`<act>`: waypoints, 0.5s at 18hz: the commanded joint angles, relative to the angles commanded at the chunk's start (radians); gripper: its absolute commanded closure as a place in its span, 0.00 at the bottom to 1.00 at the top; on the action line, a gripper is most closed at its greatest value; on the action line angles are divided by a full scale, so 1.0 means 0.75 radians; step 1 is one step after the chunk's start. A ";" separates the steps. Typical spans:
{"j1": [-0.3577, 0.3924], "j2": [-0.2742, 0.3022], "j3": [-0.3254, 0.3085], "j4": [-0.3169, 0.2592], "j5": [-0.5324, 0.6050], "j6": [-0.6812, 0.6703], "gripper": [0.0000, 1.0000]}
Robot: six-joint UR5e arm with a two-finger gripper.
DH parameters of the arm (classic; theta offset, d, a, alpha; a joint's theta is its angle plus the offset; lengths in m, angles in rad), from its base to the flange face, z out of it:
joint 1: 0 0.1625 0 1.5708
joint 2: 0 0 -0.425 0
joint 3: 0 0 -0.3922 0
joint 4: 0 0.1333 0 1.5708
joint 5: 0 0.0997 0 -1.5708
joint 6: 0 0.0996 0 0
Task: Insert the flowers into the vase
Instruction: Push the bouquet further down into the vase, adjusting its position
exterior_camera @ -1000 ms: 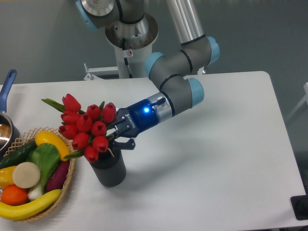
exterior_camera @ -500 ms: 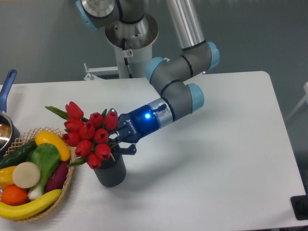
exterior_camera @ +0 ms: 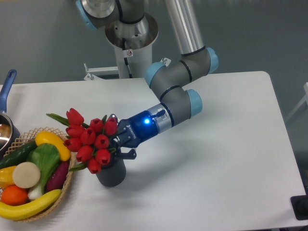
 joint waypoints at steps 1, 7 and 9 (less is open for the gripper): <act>0.000 0.000 -0.002 0.000 0.000 0.012 0.65; 0.002 -0.020 -0.008 0.000 0.000 0.067 0.29; 0.006 -0.020 -0.008 0.000 0.000 0.122 0.06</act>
